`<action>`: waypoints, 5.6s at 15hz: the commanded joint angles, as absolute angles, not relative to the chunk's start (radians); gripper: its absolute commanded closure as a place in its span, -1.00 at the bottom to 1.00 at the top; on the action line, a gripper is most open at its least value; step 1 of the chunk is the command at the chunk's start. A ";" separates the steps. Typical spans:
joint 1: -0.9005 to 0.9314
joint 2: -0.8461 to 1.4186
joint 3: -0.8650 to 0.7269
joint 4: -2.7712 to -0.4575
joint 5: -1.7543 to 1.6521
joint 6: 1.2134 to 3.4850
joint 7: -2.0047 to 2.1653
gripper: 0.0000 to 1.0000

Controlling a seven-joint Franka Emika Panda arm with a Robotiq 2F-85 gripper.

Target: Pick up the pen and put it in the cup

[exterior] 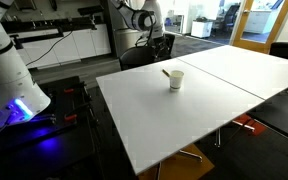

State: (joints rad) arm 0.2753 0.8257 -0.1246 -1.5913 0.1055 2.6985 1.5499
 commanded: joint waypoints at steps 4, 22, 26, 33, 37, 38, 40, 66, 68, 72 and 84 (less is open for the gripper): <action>0.272 0.937 -0.122 -1.436 0.116 2.620 1.679 -1.00; 0.251 1.196 -0.112 -1.126 0.109 2.493 1.788 -1.00; 0.245 1.217 -0.111 -1.096 0.108 2.482 1.788 -1.00; 0.221 1.268 -0.100 -1.016 0.113 2.437 1.784 -1.00; 0.207 1.306 -0.096 -0.957 0.111 2.394 1.784 -1.00; 0.203 1.316 -0.094 -0.941 0.111 2.383 1.783 -1.00; 0.200 1.334 -0.094 -0.912 0.110 2.364 1.786 -1.00; 0.361 1.286 -0.323 -0.926 0.008 2.392 2.056 0.94; 0.397 1.275 -0.381 -0.945 -0.016 2.377 2.109 0.94; 0.478 1.244 -0.509 -1.016 -0.062 2.349 2.229 0.94; 0.601 1.069 -0.563 -1.272 -0.375 2.089 2.540 0.94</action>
State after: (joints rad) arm 0.5823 1.1670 -0.5973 -1.1641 -0.2871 2.1544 2.4730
